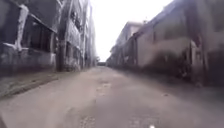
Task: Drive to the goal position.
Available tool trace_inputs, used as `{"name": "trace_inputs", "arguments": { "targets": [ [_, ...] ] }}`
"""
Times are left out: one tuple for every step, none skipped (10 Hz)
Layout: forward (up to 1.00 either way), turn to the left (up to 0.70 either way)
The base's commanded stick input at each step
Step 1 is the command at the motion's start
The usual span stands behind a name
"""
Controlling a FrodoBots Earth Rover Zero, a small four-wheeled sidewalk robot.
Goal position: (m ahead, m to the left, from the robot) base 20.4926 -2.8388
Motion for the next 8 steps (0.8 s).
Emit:
{"name": "trace_inputs", "arguments": {
  "targets": [
    [0.5,0.0],
    [0.5,0.0],
    [0.5,0.0],
    [0.5,0.0],
    [0.5,0.0],
    [0.5,0.0],
    [0.5,0.0],
    [0.5,0.0]
  ]
}}
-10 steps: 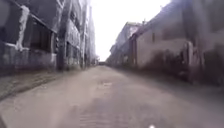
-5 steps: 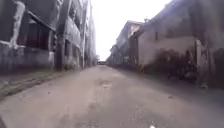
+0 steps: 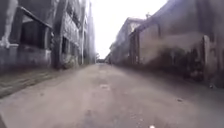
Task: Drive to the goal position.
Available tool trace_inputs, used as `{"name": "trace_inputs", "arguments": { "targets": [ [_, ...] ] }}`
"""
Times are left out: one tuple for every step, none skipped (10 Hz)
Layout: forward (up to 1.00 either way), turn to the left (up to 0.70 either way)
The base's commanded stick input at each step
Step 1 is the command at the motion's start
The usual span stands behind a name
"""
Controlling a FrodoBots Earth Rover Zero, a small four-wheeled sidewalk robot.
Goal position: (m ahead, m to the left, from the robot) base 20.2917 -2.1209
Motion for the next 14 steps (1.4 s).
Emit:
{"name": "trace_inputs", "arguments": {
  "targets": [
    [0.5,0.0],
    [0.5,0.0],
    [0.5,0.0],
    [0.5,0.0],
    [0.5,0.0],
    [0.5,0.0],
    [0.5,0.0],
    [0.5,0.0],
    [0.5,0.0],
    [0.5,0.0],
    [0.5,0.0],
    [0.5,0.0],
    [0.5,0.0],
    [0.5,0.0]
  ]
}}
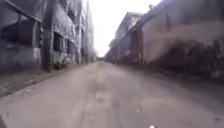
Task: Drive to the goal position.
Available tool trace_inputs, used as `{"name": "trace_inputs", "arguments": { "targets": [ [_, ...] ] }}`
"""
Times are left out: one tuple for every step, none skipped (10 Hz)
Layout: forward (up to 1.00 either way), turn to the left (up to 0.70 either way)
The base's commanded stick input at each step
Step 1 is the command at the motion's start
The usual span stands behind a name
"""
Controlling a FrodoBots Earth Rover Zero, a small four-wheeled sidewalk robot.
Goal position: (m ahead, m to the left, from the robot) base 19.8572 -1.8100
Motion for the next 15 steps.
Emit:
{"name": "trace_inputs", "arguments": {
  "targets": [
    [0.5,0.0],
    [0.5,0.0],
    [0.5,0.0],
    [0.5,0.0],
    [0.5,0.0],
    [0.5,0.0],
    [0.5,0.0],
    [0.5,0.0],
    [0.5,0.0],
    [0.5,0.0],
    [0.5,0.0],
    [0.5,0.0],
    [0.5,0.0],
    [0.5,0.0],
    [0.5,0.0]
  ]
}}
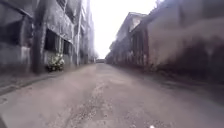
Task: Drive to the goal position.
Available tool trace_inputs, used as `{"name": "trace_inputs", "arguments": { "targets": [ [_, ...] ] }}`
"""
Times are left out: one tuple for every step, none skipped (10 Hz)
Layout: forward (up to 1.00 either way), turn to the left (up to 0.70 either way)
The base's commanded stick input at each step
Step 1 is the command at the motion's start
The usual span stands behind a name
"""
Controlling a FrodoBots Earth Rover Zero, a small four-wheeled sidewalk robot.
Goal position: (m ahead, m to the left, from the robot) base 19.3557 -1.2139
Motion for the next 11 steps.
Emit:
{"name": "trace_inputs", "arguments": {
  "targets": [
    [0.5,0.0],
    [0.5,0.0],
    [0.5,0.0],
    [0.5,0.0],
    [0.5,0.0],
    [0.5,0.0],
    [0.5,0.0],
    [0.5,0.0],
    [0.5,0.0],
    [0.5,0.0],
    [0.5,0.0]
  ]
}}
